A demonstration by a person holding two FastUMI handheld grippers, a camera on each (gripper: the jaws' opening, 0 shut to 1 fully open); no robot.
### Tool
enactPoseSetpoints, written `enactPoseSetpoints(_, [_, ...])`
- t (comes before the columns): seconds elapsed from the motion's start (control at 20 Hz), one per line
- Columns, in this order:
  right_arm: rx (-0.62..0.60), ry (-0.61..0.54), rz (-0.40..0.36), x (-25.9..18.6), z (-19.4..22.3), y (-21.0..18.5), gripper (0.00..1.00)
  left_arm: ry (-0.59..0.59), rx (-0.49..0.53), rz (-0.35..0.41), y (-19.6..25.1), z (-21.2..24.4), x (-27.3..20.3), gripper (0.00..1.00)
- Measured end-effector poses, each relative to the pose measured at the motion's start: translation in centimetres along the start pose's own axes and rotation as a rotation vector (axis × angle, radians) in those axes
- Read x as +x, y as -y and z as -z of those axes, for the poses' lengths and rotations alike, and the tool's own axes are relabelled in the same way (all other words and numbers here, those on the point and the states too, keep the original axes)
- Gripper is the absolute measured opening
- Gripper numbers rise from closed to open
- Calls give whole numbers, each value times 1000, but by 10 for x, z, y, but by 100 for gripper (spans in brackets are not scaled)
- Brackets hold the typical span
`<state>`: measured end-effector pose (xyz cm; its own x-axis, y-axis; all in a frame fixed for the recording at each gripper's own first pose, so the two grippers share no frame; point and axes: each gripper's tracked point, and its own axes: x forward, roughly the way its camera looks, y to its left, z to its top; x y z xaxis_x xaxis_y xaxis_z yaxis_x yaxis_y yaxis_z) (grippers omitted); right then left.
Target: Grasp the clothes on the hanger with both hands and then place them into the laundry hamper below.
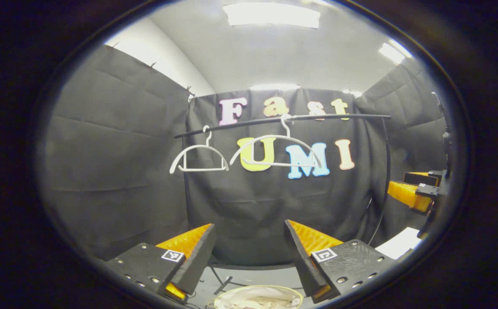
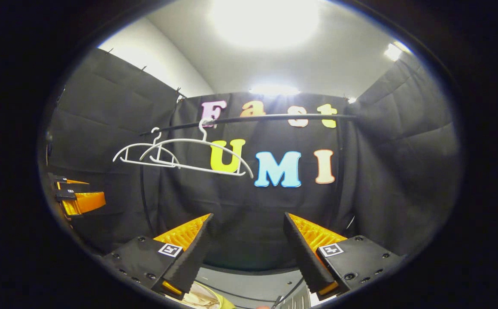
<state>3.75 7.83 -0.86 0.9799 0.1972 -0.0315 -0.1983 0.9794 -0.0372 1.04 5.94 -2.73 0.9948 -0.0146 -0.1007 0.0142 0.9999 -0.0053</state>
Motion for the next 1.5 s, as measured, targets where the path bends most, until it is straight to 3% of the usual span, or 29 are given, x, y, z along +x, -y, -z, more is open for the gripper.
enactPoseSetpoints(0.25, [-10, 22, 94, -32, -4, 26, 96, 41, 61, -4, -9, -28, -12, 90])
enactPoseSetpoints(0.55, [0, -4, 139, -49, 4, 43, 97, 64, 34, -8, -10, -33, -34, 90])
enactPoseSetpoints(1.5, [9, 63, 173, -54, -17, 60, 99, 99, 15, -34, -7, -41, -50, 90])
